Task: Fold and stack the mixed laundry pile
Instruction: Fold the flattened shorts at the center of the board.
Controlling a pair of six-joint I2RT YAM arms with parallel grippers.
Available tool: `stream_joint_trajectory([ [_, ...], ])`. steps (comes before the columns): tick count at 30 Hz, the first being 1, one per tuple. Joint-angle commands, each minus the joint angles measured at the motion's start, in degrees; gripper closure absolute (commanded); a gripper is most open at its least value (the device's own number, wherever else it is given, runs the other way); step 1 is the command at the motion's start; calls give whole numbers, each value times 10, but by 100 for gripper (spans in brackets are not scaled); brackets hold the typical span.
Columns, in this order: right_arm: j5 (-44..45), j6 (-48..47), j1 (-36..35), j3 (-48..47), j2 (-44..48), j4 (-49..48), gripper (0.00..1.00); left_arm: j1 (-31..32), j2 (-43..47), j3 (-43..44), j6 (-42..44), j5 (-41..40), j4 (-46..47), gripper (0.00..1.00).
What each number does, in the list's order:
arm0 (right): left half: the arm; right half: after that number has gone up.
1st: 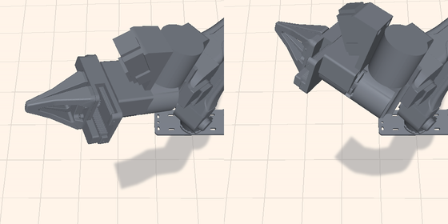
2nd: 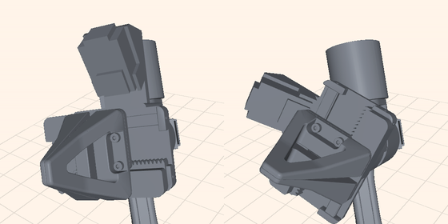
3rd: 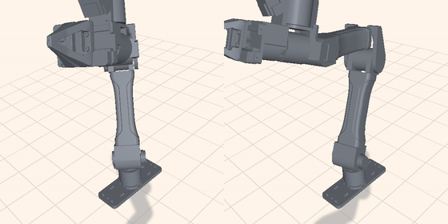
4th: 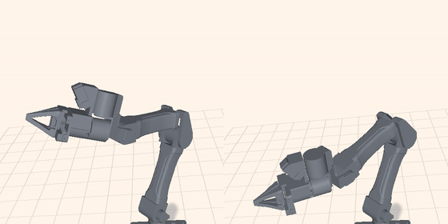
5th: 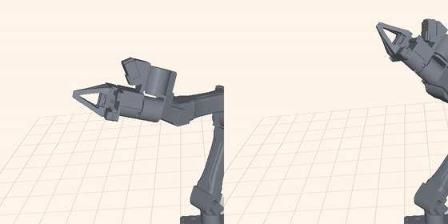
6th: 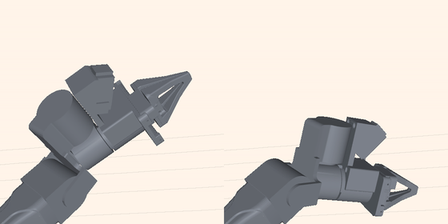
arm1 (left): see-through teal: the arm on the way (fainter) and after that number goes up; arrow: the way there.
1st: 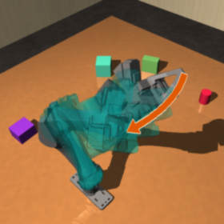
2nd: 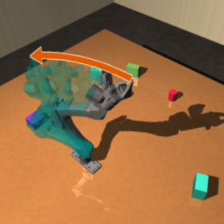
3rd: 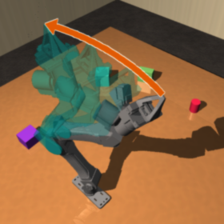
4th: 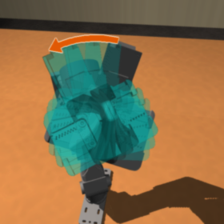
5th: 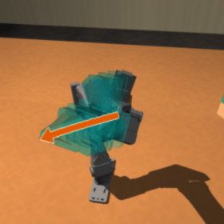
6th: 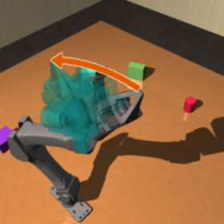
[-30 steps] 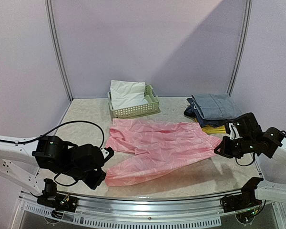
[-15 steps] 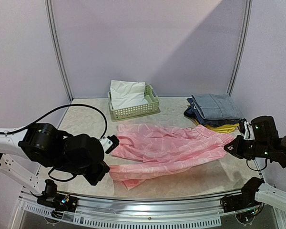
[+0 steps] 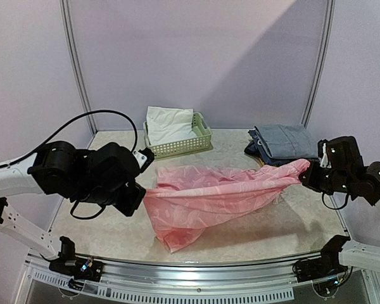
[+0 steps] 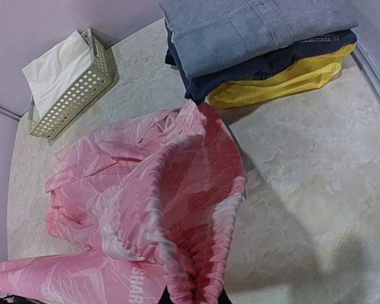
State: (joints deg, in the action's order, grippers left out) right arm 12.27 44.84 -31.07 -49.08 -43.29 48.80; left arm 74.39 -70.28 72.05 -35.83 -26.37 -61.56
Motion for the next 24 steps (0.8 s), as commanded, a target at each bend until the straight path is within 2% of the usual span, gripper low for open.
stream_joint_trajectory([
  [1, 85, -19, 3, -36, -61, -16, 100, -62, -30, 23, 53, 9, 13, 100],
  [11, 149, -37, 6, -111, -211, -33, 100, -190, -98, 79, 121, 54, 36, 100],
  [19, 126, -67, 44, -174, -338, -62, 100, -283, -184, 127, 164, 115, 60, 100],
  [24, 106, -83, 67, -200, -401, -83, 100, -316, -249, 169, 188, 141, 74, 100],
])
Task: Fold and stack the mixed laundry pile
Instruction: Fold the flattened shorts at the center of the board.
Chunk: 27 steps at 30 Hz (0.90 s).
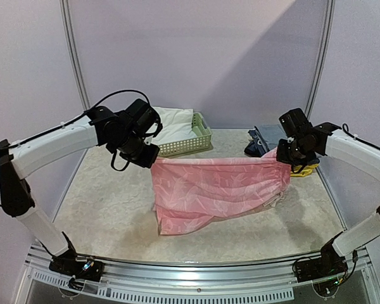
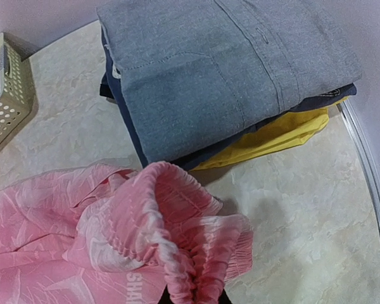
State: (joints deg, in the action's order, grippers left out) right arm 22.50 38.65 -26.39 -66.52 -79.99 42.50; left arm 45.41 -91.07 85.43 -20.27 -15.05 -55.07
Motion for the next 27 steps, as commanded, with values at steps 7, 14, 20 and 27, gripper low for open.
stream_joint_trajectory([
  [7, -27, -37, 44, -64, -117, -43, 100, -68, -157, 128, 62, 43, -7, 100],
  [14, -51, -51, 57, -99, -191, -58, 100, -96, -226, 168, 68, 25, -12, 100],
  [20, -63, -60, 60, -132, -240, -68, 100, -117, -254, 171, 72, 20, 11, 100],
  [27, -86, -65, 60, -159, -281, -89, 85, -131, -305, 187, 63, 13, 41, 100],
])
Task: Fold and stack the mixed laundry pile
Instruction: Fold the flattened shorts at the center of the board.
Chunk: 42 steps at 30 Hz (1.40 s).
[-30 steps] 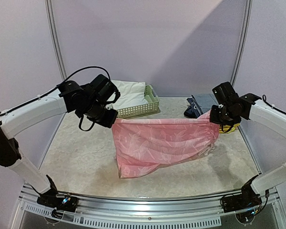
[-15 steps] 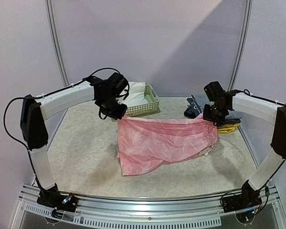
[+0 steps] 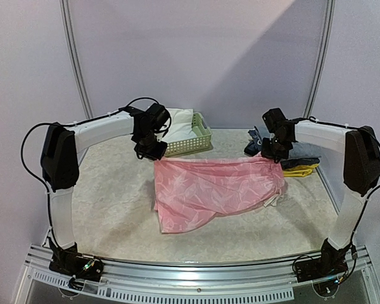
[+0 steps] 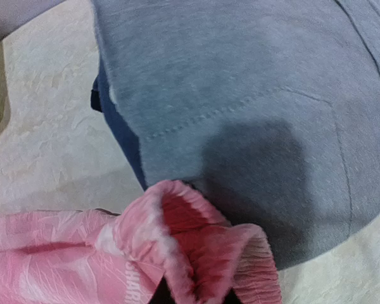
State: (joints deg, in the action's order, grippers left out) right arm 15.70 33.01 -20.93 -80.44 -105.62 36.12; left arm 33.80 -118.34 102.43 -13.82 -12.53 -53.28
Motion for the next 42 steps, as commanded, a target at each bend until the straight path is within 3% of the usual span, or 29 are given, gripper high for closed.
stream_joint_trajectory([
  [1, -23, -9, 5, -24, -26, -28, 78, -17, -41, 19, -5, -16, 26, 100],
  [4, -45, -10, 5, -36, -26, -41, 60, -22, -60, 26, -19, -32, 49, 100],
  [8, -70, -12, 5, -51, -18, -38, 49, -25, -81, 30, -28, -32, 76, 100],
  [13, -94, -14, -2, -39, 14, -39, 43, -38, -95, 33, -36, -64, 74, 100],
  [26, -107, -30, -95, 17, 92, -53, 36, -60, -114, 7, -23, -20, 124, 97],
  [32, -140, -31, -110, 39, 103, -77, 36, -58, -53, -64, -29, 1, 174, 50],
  [38, -140, -34, -111, 46, 85, -79, 35, -43, 59, -176, -42, -8, 211, 13],
  [42, -141, -39, -111, 46, 70, -82, 35, -26, 121, -249, -56, -24, 212, 4],
])
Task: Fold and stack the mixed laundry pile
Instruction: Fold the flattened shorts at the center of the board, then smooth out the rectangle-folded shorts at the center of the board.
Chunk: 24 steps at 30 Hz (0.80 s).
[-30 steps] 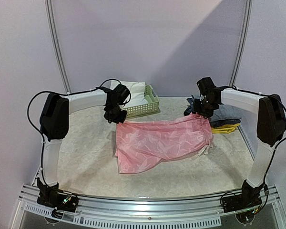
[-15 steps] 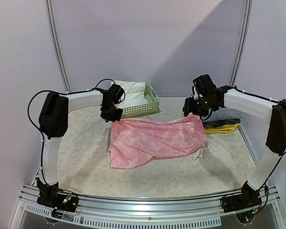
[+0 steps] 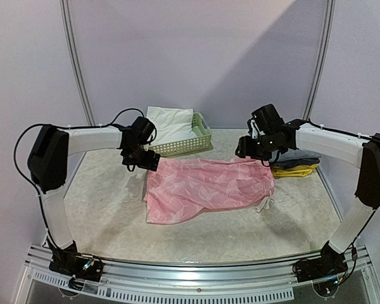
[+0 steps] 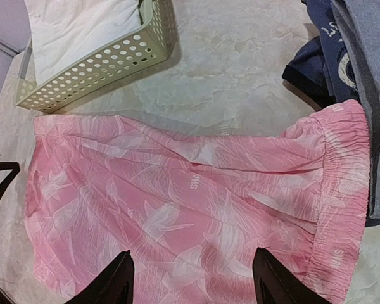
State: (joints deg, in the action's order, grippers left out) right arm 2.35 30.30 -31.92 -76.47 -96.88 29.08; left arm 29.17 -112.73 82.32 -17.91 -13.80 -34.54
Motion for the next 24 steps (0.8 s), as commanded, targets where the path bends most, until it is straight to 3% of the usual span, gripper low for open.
stream_joint_trajectory([
  [1, -8, -13, 0, 5, -22, -13, 35, 26, 75, -64, -18, -8, 25, 4],
  [5, -9, -19, -1, 2, -38, -12, 35, 49, 99, -137, -32, 23, 42, 5],
  [14, 7, -29, -1, 6, -44, 1, 35, 87, 97, -219, -60, 73, 88, 23],
  [17, 14, -30, -1, 8, -44, 3, 35, 90, 84, -227, -63, 82, 99, 36],
  [24, 22, -31, 0, 4, -53, 5, 34, 92, 55, -232, -61, 94, 119, 90],
])
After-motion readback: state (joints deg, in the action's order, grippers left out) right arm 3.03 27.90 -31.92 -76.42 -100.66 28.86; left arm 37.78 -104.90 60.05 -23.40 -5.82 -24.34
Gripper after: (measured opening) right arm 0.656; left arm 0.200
